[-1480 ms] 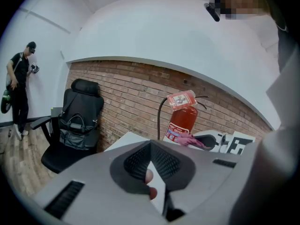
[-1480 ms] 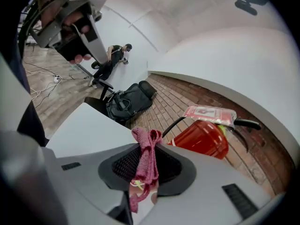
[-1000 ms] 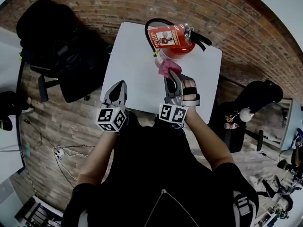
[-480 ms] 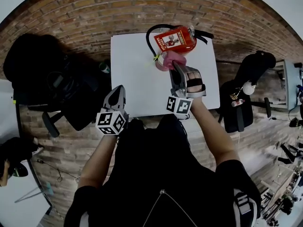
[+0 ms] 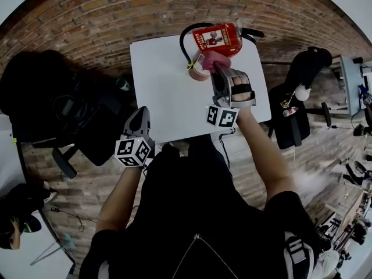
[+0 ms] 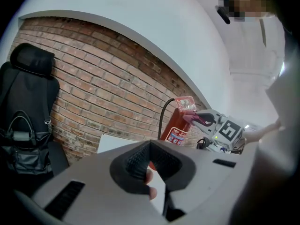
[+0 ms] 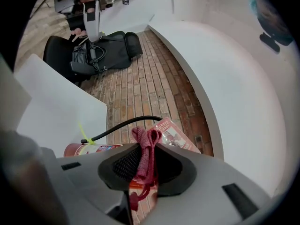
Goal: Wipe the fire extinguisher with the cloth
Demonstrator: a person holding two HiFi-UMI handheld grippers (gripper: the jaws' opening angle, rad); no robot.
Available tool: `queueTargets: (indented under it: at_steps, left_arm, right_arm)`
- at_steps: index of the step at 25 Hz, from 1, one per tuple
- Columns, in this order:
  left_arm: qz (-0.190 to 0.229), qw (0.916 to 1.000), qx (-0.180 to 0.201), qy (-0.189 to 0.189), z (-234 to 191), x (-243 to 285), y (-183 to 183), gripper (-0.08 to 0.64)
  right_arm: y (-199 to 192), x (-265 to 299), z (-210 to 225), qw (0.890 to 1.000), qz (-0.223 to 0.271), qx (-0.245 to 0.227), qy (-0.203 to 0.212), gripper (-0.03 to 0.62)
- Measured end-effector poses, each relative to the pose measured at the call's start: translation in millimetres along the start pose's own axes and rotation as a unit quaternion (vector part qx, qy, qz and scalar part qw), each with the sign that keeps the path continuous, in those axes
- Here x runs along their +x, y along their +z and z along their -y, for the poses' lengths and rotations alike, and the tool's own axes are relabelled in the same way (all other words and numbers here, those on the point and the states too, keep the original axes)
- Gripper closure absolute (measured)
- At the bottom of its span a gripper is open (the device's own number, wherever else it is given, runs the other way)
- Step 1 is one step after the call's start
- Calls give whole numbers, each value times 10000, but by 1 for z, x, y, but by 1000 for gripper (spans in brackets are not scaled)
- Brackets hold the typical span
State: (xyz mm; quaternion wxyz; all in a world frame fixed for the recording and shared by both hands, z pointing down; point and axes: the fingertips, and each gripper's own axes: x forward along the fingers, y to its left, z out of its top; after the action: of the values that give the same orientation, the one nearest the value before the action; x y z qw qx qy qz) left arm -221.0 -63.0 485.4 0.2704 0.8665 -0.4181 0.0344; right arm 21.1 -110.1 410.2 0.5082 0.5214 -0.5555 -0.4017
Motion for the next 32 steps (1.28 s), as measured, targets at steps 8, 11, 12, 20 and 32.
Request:
queueTargets:
  at_steps: [8,11,12,20,32]
  left_arm:
    - [-21,10000,-59,70,-13,-10,-5,534]
    - [-35,9998,-99,181,-23,-13,-9,534]
    - [-40,9997,-111,208,-26,-14,-10,534]
    - [-120,9994,-81,319,-33,-21,-19,534]
    - [-274,9984,-64,494,-45,-33,-31,534]
  right_arm:
    - [-2,7,-26,9996,-205,112,188,491]
    - [-1,11,-37,9993,-225,144,254,491]
    - [-1,12,-41,9992,-233,153,274,491]
    - [-5,19,-66,9984,-273,279,421,491]
    - [-14,25,-120,9955,-352,355,805,491]
